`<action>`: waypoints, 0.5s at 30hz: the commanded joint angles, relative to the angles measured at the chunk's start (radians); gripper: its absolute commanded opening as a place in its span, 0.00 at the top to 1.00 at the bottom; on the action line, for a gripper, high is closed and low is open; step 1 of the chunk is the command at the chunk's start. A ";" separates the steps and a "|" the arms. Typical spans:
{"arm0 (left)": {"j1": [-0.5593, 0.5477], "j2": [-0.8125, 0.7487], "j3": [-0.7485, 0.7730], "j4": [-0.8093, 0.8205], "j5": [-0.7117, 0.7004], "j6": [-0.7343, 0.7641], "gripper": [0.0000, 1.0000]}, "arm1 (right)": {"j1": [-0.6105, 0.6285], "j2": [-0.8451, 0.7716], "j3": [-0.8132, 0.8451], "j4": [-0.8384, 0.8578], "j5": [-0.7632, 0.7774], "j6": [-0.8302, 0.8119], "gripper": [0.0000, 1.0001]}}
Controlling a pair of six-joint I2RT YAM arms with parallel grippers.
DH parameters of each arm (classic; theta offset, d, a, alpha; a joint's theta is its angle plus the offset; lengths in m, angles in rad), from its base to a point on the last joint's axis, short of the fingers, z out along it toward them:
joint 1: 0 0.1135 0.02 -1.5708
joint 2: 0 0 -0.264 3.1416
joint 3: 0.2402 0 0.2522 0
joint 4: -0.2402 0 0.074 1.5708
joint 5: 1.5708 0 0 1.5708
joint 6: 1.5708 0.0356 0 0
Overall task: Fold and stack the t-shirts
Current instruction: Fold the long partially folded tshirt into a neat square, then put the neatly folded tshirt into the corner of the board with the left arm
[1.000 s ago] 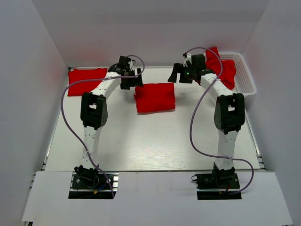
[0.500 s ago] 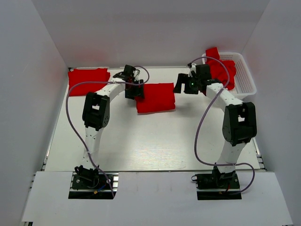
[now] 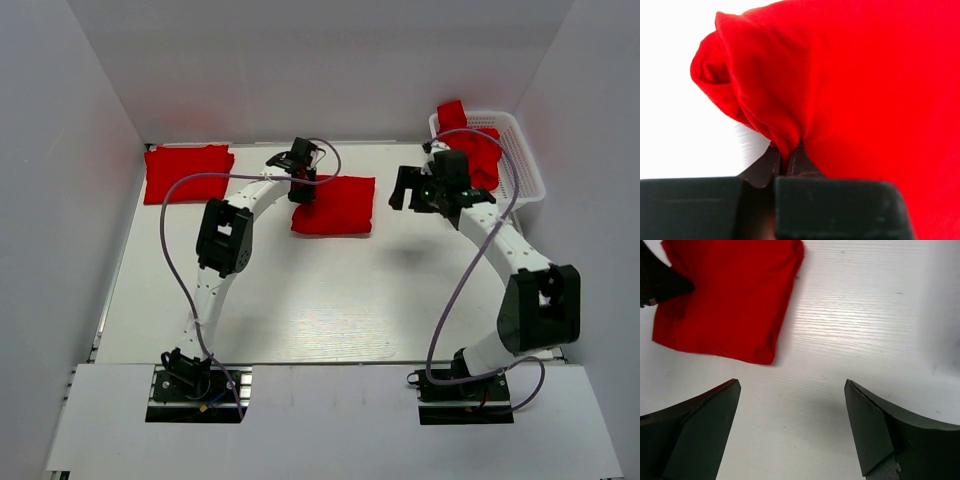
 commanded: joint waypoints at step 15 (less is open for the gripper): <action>0.049 -0.320 -0.213 0.118 0.089 0.308 1.00 | -0.007 -0.308 -0.199 -0.022 0.284 0.011 0.10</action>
